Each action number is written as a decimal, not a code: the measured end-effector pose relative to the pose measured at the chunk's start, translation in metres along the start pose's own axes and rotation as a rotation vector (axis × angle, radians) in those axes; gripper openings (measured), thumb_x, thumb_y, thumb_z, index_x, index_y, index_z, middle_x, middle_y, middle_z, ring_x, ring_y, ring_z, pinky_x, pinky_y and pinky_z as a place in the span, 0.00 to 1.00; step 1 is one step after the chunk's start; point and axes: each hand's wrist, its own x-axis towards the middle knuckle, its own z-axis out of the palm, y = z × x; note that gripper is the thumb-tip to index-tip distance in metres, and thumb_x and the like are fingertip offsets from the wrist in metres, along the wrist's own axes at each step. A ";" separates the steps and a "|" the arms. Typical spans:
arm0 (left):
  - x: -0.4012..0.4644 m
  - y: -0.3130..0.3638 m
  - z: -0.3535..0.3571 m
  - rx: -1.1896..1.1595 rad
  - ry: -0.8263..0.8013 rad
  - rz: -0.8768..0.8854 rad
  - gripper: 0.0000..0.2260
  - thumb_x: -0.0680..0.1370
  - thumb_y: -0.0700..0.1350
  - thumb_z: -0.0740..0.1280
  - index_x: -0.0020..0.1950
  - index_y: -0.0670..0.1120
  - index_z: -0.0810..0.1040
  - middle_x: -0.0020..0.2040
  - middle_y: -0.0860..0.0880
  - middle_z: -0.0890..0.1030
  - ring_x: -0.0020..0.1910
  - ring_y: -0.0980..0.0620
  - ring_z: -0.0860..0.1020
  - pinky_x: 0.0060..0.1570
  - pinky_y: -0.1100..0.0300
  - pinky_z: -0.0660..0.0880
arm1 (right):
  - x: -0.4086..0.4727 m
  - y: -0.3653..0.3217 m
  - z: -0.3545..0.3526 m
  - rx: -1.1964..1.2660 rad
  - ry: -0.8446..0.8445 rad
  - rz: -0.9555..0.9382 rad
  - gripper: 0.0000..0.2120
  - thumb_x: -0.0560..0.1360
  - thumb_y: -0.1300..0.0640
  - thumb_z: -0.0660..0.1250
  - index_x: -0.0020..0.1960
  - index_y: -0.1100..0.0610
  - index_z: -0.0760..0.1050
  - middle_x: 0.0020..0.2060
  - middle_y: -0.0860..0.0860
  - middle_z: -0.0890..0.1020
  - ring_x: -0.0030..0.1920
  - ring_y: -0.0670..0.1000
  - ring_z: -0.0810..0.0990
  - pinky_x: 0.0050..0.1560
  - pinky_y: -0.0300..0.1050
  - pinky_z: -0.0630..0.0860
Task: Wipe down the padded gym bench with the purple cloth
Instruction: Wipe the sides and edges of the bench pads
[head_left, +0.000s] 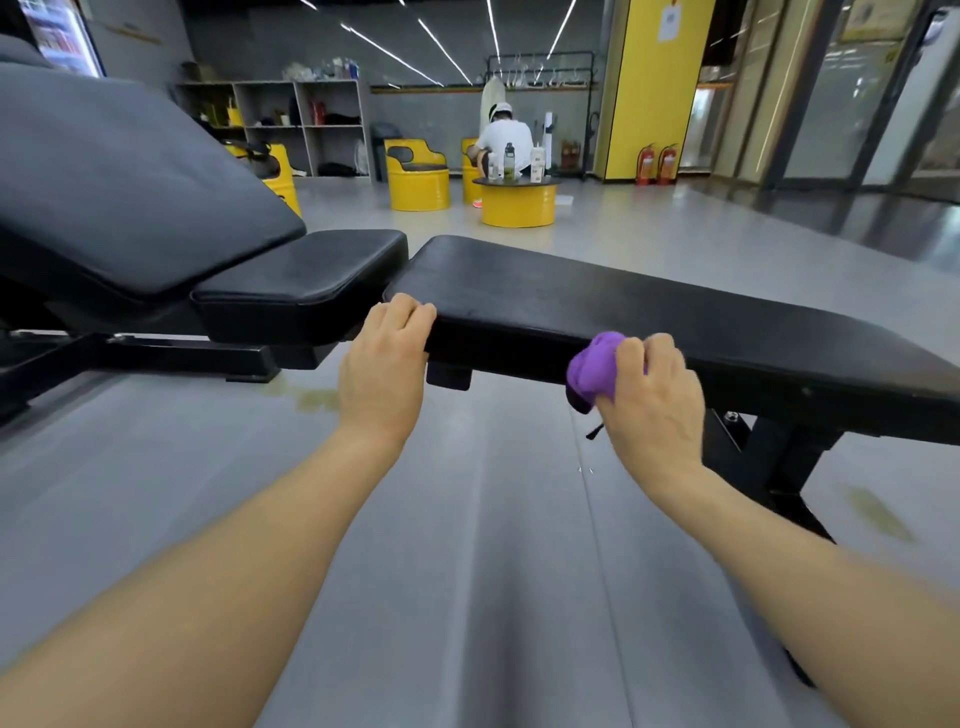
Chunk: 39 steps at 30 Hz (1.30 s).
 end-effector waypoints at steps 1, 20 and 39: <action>0.000 0.000 0.000 0.004 -0.001 -0.008 0.17 0.67 0.30 0.70 0.53 0.40 0.76 0.49 0.45 0.76 0.47 0.42 0.74 0.29 0.51 0.74 | 0.005 -0.018 0.004 0.021 0.013 -0.008 0.27 0.55 0.64 0.76 0.46 0.58 0.62 0.37 0.60 0.74 0.31 0.59 0.73 0.29 0.45 0.62; -0.005 0.012 0.006 0.043 0.009 -0.091 0.18 0.70 0.27 0.66 0.58 0.40 0.74 0.53 0.45 0.74 0.52 0.43 0.72 0.29 0.53 0.69 | 0.012 -0.042 0.004 -0.030 0.066 0.032 0.25 0.56 0.59 0.75 0.49 0.57 0.68 0.42 0.58 0.76 0.36 0.58 0.74 0.35 0.45 0.66; -0.008 0.050 -0.005 0.047 -0.118 0.015 0.23 0.69 0.35 0.73 0.62 0.40 0.73 0.59 0.43 0.74 0.60 0.39 0.71 0.59 0.45 0.71 | 0.013 -0.056 0.007 0.038 0.129 -0.189 0.20 0.63 0.67 0.58 0.51 0.53 0.74 0.48 0.58 0.75 0.37 0.58 0.73 0.34 0.46 0.62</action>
